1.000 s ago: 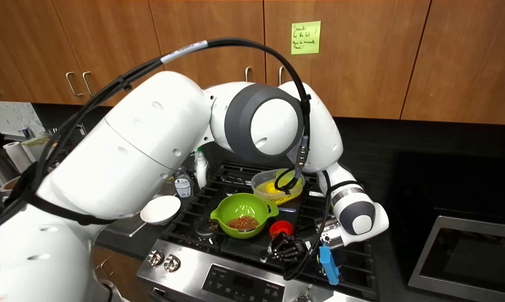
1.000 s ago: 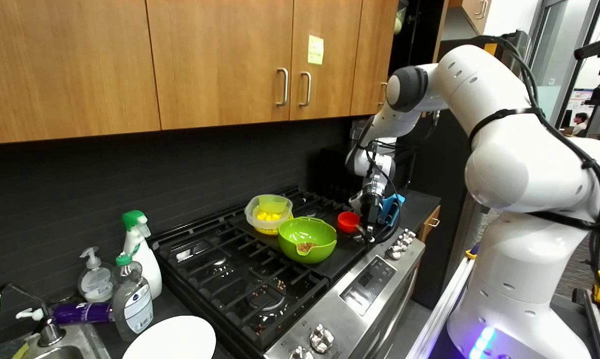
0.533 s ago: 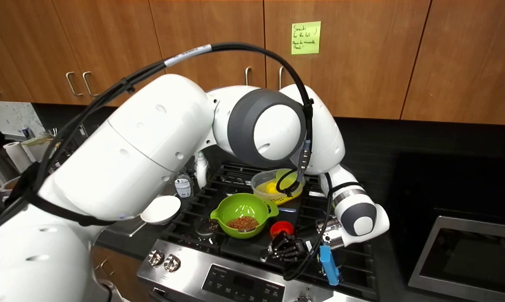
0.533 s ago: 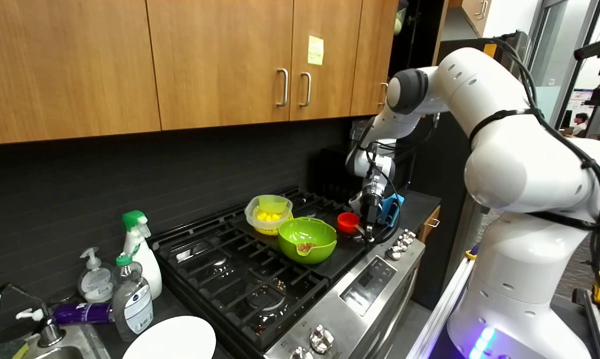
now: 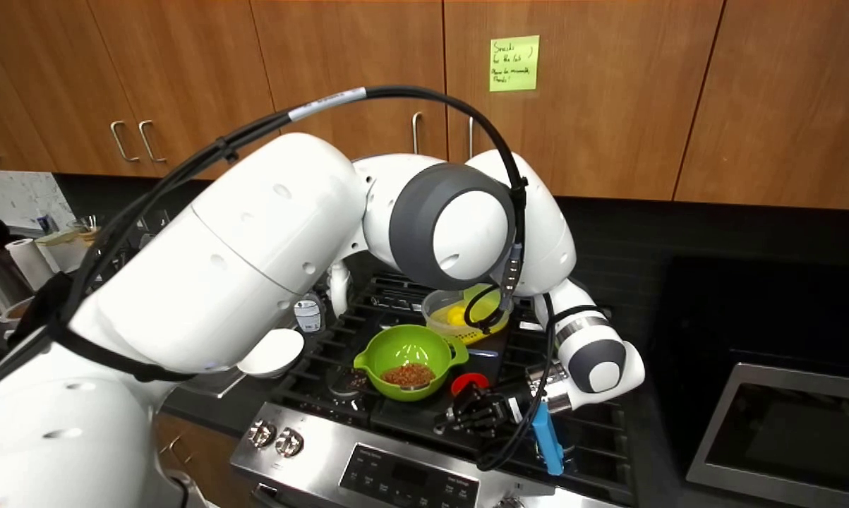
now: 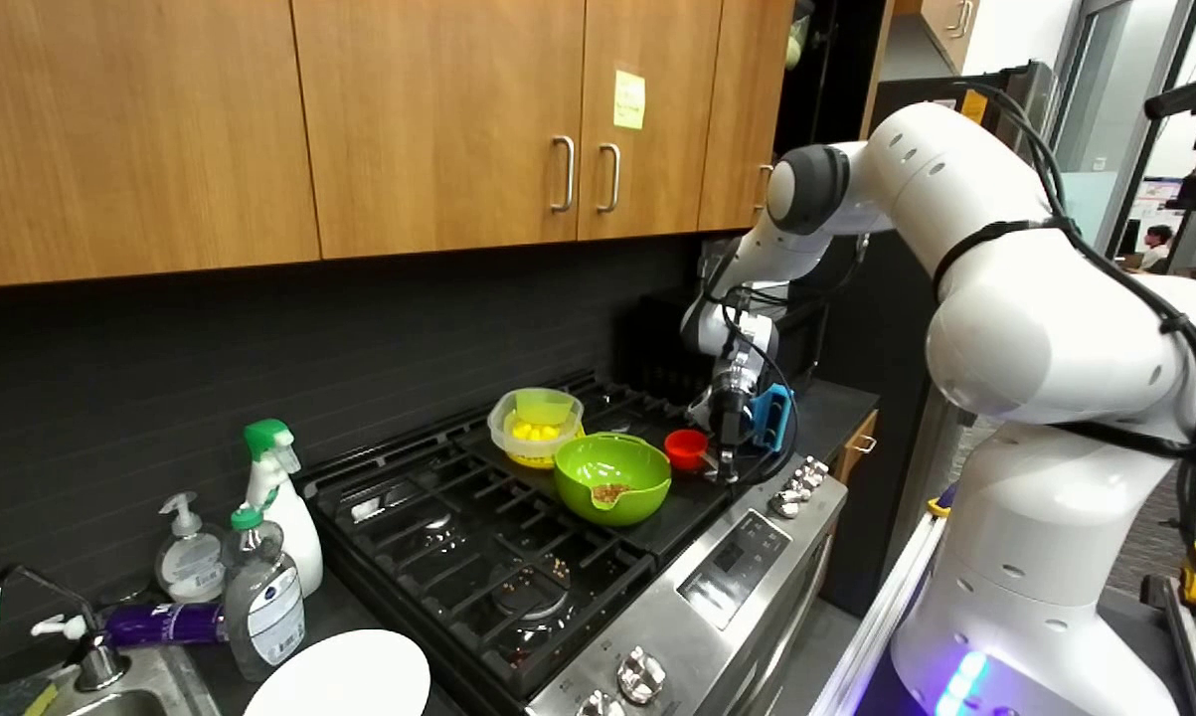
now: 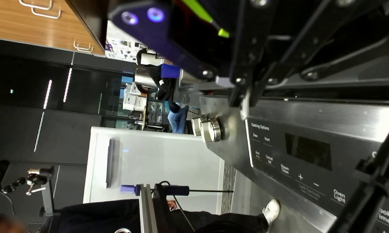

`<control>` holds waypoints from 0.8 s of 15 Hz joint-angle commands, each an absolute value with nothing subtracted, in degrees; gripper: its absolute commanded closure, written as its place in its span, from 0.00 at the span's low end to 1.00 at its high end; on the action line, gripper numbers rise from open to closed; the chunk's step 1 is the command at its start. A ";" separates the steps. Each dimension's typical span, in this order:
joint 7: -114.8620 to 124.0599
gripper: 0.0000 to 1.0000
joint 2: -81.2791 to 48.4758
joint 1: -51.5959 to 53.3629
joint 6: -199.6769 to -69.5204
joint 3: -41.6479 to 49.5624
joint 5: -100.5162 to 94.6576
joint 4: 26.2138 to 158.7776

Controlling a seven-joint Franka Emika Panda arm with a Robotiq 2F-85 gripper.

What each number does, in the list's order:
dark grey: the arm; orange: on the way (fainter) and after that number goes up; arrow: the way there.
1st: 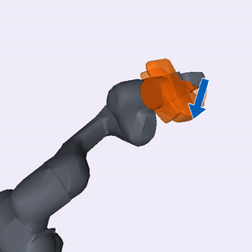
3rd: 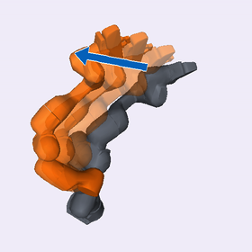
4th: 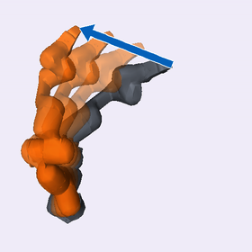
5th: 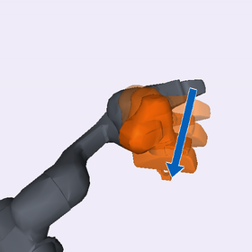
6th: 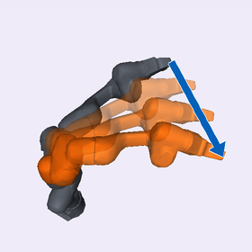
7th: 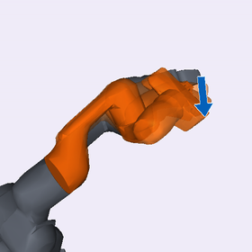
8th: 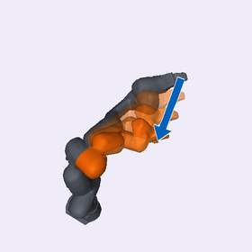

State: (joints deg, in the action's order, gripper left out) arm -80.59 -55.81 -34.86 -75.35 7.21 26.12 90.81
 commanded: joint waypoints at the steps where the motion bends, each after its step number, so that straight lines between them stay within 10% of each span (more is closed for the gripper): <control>1: -78.75 0.99 -59.77 -35.22 -74.25 5.78 26.12 87.67; 12: -74.00 0.96 -59.29 -35.51 -71.38 6.09 25.50 85.74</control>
State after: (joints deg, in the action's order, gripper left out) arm -74.35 -59.14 -34.89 -71.37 6.78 25.94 86.05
